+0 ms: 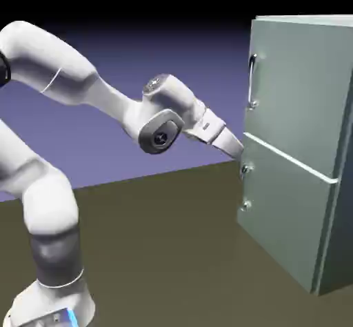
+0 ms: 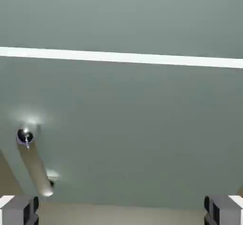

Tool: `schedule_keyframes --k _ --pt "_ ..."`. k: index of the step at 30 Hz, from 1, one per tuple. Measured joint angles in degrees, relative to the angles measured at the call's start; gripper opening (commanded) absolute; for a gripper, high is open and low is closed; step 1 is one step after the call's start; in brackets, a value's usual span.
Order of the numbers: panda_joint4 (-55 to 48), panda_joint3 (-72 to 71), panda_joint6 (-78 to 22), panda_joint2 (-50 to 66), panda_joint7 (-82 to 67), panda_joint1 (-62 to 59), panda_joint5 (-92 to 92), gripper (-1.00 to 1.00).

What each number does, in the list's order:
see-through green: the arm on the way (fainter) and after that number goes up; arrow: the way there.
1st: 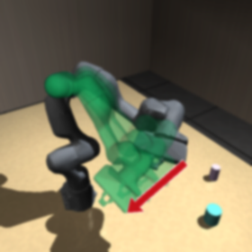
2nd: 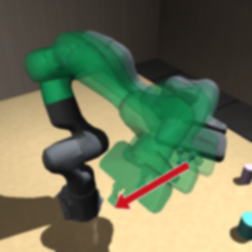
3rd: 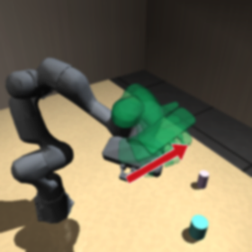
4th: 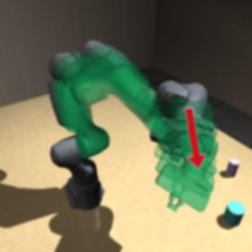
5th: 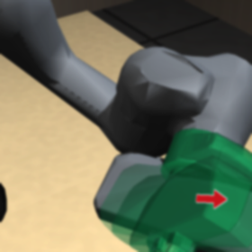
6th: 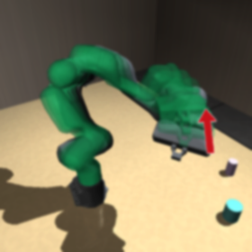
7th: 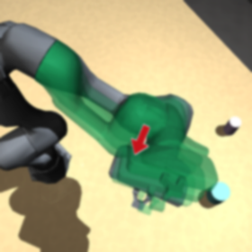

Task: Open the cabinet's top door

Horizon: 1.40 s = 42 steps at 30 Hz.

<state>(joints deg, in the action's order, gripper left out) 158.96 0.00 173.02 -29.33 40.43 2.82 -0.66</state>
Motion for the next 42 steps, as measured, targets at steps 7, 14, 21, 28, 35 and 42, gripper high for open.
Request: schedule_keyframes --k 7,14,21,28,35,42 --pt "-4.98 11.18 -3.36 14.54 -6.49 13.46 -14.96 0.0" --pt "-8.32 24.52 -6.15 29.08 -13.44 25.94 -31.45 0.0" --pt "-11.66 37.85 -8.94 43.61 -20.39 38.52 -47.95 0.0" --pt "-15.0 51.19 -11.73 58.15 -27.34 51.05 -64.45 0.0" --pt "-18.34 64.52 -14.52 72.69 -34.29 63.58 -80.94 0.0" --pt "-21.68 77.85 -17.31 87.23 -41.23 76.11 -97.44 0.0"
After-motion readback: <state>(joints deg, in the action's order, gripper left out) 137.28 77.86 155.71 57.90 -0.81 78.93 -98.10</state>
